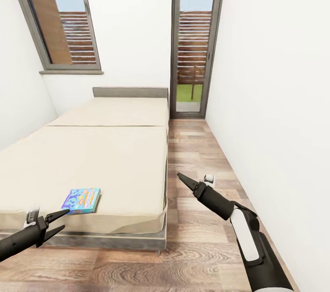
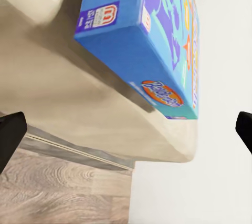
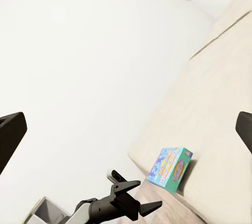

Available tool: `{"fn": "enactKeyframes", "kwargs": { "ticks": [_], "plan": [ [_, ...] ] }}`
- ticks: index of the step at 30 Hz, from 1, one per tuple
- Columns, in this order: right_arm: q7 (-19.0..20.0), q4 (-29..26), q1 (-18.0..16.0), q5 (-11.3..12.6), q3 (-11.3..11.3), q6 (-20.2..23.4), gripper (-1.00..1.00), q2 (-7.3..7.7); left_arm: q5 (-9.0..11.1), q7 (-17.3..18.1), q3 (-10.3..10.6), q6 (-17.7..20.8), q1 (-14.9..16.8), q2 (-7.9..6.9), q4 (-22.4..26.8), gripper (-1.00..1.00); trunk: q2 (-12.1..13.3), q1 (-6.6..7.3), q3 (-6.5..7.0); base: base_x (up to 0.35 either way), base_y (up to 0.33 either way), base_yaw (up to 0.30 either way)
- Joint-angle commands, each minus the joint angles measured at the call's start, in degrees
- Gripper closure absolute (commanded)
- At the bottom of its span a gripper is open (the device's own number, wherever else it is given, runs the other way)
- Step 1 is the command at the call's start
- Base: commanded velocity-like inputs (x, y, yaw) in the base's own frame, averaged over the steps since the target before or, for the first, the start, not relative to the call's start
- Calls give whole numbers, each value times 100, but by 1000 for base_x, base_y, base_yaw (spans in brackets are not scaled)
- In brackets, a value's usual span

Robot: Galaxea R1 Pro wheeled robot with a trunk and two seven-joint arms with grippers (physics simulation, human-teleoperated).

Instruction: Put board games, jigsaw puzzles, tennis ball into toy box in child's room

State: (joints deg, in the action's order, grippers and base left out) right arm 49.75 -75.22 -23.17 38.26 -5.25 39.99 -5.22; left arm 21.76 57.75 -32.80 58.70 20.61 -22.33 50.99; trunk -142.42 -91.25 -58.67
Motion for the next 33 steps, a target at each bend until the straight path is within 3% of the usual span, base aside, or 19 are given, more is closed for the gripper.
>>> {"fn": "enactKeyframes", "kwargs": {
  "ticks": [1, 33],
  "plan": [
    [10, 2, -3, 15, -11, 36, -100, -5, -14, 26, -7, 20, 4, 0, -2, -100, -2, 1, -5, 0, 0, 0],
    [-8, -1, -3, 8, -11, 27, -100, -5, -23, 102, -9, 19, 4, -13, -2, -100, -2, 1, -5, 42, 16, 0]
  ]
}}
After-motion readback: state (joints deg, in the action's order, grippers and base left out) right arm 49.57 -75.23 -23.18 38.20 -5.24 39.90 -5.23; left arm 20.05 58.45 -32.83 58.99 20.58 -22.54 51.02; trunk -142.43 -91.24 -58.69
